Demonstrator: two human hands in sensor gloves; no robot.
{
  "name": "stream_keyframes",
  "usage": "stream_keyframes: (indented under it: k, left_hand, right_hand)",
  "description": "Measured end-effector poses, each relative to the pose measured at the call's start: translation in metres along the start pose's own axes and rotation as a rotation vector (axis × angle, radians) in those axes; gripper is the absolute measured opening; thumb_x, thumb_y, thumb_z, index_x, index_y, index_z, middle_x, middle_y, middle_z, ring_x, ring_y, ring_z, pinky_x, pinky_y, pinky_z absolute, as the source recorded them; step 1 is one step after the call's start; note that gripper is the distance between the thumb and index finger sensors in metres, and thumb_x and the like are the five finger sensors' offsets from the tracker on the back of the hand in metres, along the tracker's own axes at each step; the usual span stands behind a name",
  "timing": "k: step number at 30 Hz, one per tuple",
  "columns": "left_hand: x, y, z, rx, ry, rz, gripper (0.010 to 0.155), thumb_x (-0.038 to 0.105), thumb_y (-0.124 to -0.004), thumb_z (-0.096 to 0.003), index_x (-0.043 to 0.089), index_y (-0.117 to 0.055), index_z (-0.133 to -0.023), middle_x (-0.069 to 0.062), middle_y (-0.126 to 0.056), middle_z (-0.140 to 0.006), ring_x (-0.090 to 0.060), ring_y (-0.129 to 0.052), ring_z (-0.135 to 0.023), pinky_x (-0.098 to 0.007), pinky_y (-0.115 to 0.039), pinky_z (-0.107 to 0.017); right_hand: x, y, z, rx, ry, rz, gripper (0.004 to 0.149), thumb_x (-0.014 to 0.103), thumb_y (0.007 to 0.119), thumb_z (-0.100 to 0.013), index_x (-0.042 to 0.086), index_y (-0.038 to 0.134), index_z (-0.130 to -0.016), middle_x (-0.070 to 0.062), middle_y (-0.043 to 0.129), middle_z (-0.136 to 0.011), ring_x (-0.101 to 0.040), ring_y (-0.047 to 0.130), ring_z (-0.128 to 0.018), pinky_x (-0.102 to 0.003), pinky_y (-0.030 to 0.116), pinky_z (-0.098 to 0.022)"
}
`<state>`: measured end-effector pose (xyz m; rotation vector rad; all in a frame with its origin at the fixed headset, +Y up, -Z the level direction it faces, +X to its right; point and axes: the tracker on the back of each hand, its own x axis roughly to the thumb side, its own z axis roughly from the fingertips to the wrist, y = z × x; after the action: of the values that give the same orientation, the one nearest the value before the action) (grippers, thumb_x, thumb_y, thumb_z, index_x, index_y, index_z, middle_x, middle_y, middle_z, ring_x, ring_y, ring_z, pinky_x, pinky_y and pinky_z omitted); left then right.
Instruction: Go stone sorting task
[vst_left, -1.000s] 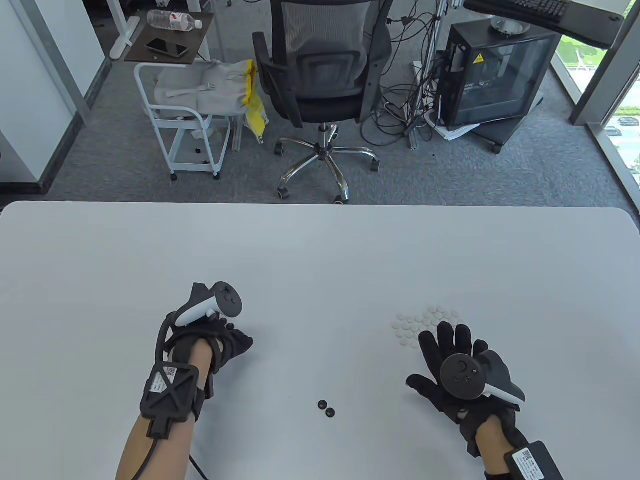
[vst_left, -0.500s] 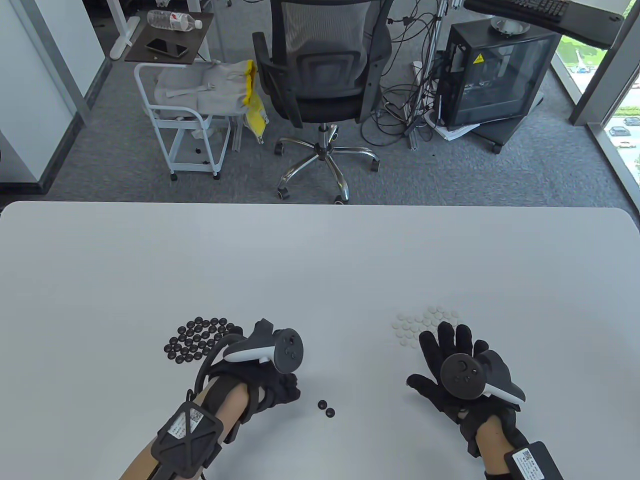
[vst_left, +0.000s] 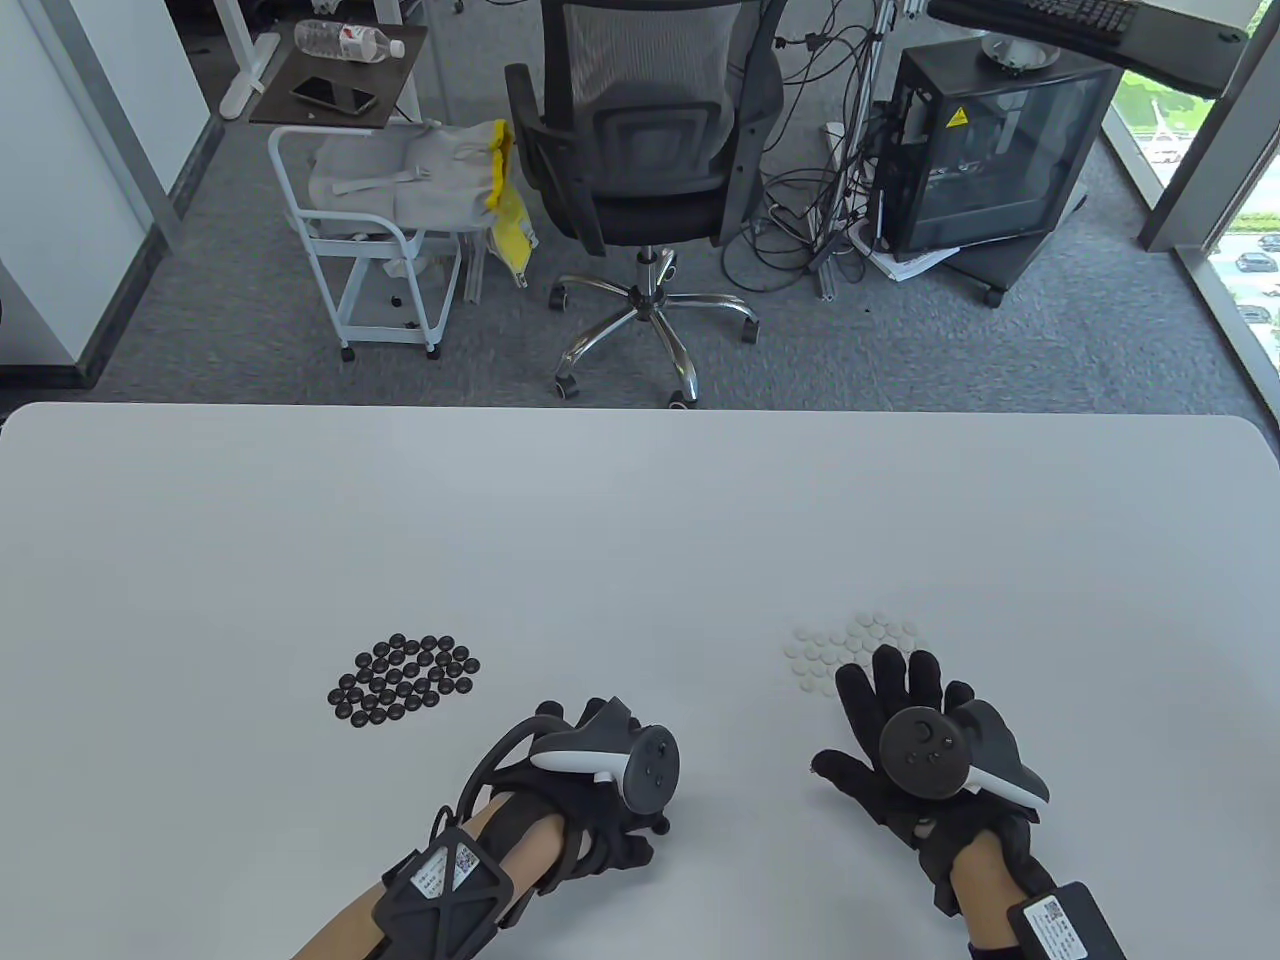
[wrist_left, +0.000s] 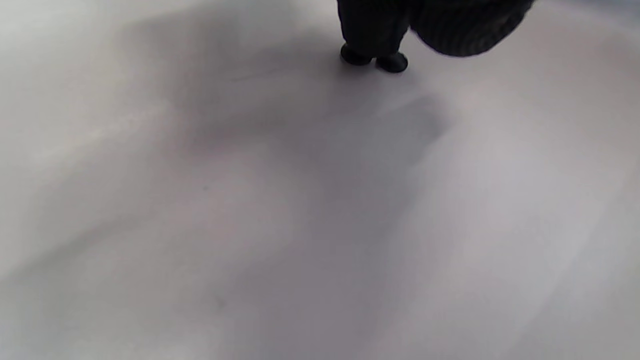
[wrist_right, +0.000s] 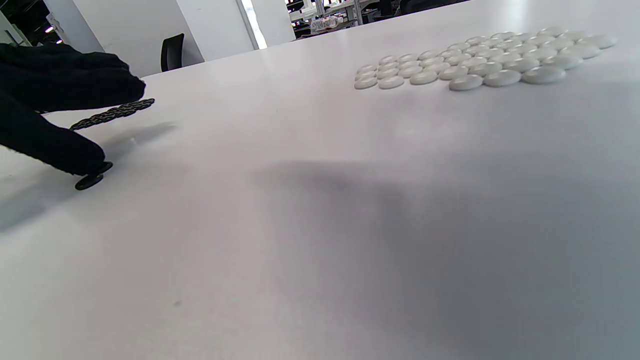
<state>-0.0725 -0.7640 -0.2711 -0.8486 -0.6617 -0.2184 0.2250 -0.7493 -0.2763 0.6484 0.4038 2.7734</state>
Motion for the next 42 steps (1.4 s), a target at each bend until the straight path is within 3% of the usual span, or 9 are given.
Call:
stream_keyframes:
  k: [4,15,21,34,37,42]
  left_hand:
    - [-0.024,-0.008,0.010,0.029,0.039,0.067,0.065,0.052,-0.056,-0.0540,0.033,-0.048,-0.115,-0.028,0.007,-0.112,-0.056,0.011,-0.093,-0.082,-0.003,-0.049]
    - [-0.161,-0.042,0.059,0.090,0.322,0.435,0.061,0.052,-0.055,-0.0539,0.034,-0.063,-0.112,-0.022,0.008,-0.112,-0.055,0.012,-0.093,-0.081,-0.001,-0.049]
    - [-0.189,-0.045,0.057,0.102,0.353,0.537,0.063,0.051,-0.053,-0.0528,0.036,-0.056,-0.113,-0.021,0.014,-0.109,-0.054,0.018,-0.092,-0.081,0.001,-0.049]
    - [-0.197,-0.028,0.052,0.126,0.366,0.593,0.065,0.052,-0.052,-0.0522,0.036,-0.049,-0.115,-0.021,0.017,-0.108,-0.054,0.020,-0.091,-0.081,0.003,-0.049]
    - [-0.176,-0.010,0.058,0.182,0.308,0.541,0.066,0.054,-0.051,-0.0524,0.034,-0.053,-0.116,-0.022,0.015,-0.111,-0.054,0.020,-0.091,-0.082,0.002,-0.049]
    - [-0.128,0.011,0.058,0.184,0.205,0.385,0.066,0.054,-0.052,-0.0526,0.031,-0.063,-0.114,-0.023,0.007,-0.114,-0.055,0.015,-0.093,-0.082,-0.001,-0.050]
  right_hand:
    - [0.000,-0.001,0.001,-0.006,0.001,-0.004,0.087,0.051,0.052,-0.063,-0.007,0.014,-0.117,-0.049,-0.002,-0.107,-0.070,-0.007,-0.087,-0.087,0.006,-0.053]
    - [0.000,0.000,0.000,-0.003,0.000,0.004,0.087,0.051,0.052,-0.063,-0.007,0.015,-0.117,-0.049,-0.002,-0.107,-0.070,-0.007,-0.087,-0.087,0.006,-0.053]
    - [0.000,0.001,0.000,-0.001,0.005,0.003,0.087,0.051,0.052,-0.063,-0.007,0.015,-0.117,-0.049,-0.002,-0.107,-0.070,-0.007,-0.087,-0.087,0.006,-0.053]
    - [-0.002,-0.001,0.001,-0.004,0.011,-0.004,0.087,0.051,0.052,-0.063,-0.007,0.014,-0.117,-0.049,-0.002,-0.107,-0.070,-0.007,-0.087,-0.087,0.006,-0.053]
    - [-0.003,-0.001,0.001,-0.006,0.011,-0.004,0.087,0.051,0.052,-0.063,-0.007,0.014,-0.117,-0.049,-0.002,-0.107,-0.071,-0.007,-0.087,-0.087,0.006,-0.053]
    - [-0.003,-0.001,0.001,-0.003,0.012,-0.002,0.087,0.051,0.052,-0.063,-0.007,0.014,-0.117,-0.049,-0.002,-0.107,-0.070,-0.007,-0.087,-0.087,0.006,-0.053]
